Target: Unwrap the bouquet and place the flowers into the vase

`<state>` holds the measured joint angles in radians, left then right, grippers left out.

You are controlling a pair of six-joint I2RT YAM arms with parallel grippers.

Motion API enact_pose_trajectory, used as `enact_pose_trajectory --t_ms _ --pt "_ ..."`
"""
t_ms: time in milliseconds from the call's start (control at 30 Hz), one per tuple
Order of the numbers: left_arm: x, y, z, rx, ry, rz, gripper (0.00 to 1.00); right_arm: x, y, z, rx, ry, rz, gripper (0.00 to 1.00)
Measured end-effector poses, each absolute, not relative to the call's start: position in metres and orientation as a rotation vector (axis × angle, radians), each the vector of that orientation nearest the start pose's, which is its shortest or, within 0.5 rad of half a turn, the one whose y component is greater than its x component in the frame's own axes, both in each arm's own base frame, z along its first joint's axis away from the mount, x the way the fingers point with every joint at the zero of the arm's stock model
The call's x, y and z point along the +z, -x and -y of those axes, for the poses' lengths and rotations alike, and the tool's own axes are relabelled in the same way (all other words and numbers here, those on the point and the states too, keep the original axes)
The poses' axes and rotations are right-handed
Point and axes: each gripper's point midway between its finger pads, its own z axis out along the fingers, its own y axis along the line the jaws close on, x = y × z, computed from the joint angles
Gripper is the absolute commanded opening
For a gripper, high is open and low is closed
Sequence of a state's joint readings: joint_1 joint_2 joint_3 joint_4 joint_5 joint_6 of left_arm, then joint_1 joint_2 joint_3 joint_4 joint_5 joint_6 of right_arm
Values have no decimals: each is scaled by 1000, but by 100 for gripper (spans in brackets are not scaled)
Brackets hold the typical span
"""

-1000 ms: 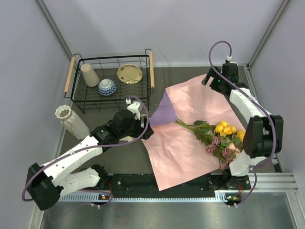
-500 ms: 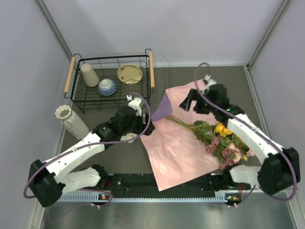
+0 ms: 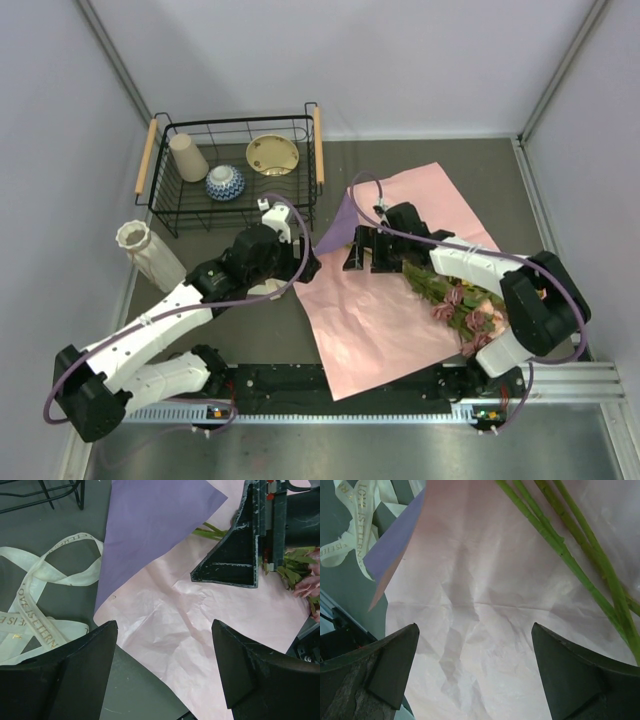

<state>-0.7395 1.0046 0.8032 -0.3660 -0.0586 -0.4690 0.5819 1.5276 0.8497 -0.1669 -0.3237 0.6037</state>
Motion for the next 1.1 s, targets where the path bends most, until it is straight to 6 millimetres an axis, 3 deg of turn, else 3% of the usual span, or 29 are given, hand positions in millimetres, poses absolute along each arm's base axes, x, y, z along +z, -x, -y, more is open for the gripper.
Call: enact_pose_trajectory --t_ms 267,367,600,767,900,1100 --pt "185 -232 221 -635 -254 -2173 82 69 -272 -280 960 133 -2544 96" --pt "183 -232 222 -632 -256 -2181 81 73 -284 -289 978 134 -2521 96" --pt "184 -231 221 -634 -252 -2182 81 121 -335 -326 1078 241 -2258 96" --pt "195 -227 214 -640 -233 -2149 82 150 -361 -354 1151 402 -2068 97" --pt "206 -222 203 -638 -203 -2109 82 160 -372 -370 1179 522 -1982 97" --pt "205 -218 196 -633 -179 -2097 82 166 -365 -378 1242 600 -1941 97"
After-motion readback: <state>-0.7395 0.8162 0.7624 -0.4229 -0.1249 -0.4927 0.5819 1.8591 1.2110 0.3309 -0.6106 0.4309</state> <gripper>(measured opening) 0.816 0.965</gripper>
